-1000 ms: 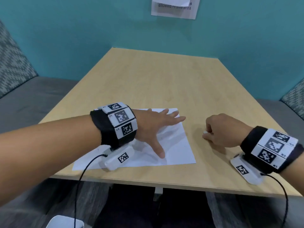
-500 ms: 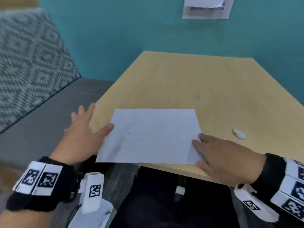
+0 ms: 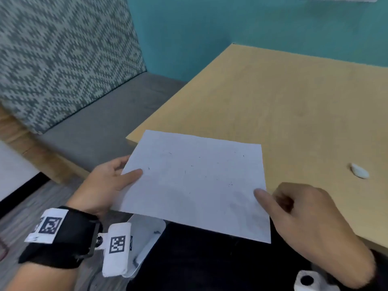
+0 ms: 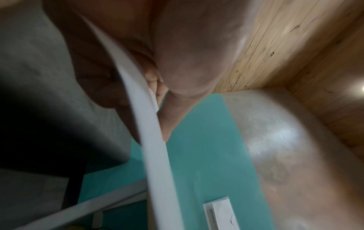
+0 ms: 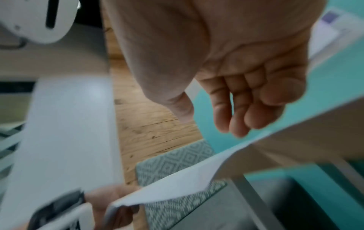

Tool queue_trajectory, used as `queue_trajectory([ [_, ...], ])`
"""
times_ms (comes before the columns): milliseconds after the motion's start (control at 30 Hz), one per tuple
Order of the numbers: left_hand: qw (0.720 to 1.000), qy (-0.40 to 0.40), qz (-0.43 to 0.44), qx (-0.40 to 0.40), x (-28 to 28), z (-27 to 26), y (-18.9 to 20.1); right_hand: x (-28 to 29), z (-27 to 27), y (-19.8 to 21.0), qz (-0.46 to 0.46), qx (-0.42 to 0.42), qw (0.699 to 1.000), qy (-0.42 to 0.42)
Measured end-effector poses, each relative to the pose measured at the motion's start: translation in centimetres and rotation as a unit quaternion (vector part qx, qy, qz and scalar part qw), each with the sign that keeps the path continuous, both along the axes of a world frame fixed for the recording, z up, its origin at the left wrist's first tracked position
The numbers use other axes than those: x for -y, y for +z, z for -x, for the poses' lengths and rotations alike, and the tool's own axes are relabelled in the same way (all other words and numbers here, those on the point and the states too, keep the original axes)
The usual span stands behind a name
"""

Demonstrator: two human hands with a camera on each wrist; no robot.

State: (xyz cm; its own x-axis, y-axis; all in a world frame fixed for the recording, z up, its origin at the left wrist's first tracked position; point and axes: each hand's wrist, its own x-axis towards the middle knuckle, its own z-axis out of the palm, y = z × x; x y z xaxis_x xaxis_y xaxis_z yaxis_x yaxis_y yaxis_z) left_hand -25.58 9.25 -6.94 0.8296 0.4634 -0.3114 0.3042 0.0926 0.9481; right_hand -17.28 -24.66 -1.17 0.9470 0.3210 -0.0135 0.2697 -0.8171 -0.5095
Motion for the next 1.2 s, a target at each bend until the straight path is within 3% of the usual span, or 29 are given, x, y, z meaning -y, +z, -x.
queue_trajectory([
  [133,1.0,-0.003,0.005,0.012,-0.4,3.3,-0.8,1.8,1.5,-3.0,-0.005,-0.271,0.962,-0.022],
  [233,0.999,0.017,0.025,0.012,-0.1,5.8,-1.6,0.6,2.0,-5.2,-0.181,-0.437,0.881,0.006],
  [300,0.999,0.03,0.035,0.001,-0.1,7.2,-2.0,-0.8,1.8,-5.9,-0.299,-0.478,0.825,0.029],
  [367,0.998,0.043,0.037,-0.006,-0.5,8.5,-2.3,-2.7,1.4,-6.2,-0.358,-0.481,0.798,0.057],
  [567,0.993,0.103,0.043,-0.027,-3.4,11.5,-4.5,-9.1,0.4,-7.7,-0.361,-0.459,0.81,0.05],
  [800,0.988,0.144,0.04,-0.048,-7.0,13.7,-9.1,-15.2,-0.1,-11.6,-0.271,-0.445,0.849,0.087],
  [1200,0.973,0.186,0.055,-0.123,-8.9,15.6,-19.5,-21.9,-2.5,-17.7,-0.143,-0.474,0.861,0.111],
])
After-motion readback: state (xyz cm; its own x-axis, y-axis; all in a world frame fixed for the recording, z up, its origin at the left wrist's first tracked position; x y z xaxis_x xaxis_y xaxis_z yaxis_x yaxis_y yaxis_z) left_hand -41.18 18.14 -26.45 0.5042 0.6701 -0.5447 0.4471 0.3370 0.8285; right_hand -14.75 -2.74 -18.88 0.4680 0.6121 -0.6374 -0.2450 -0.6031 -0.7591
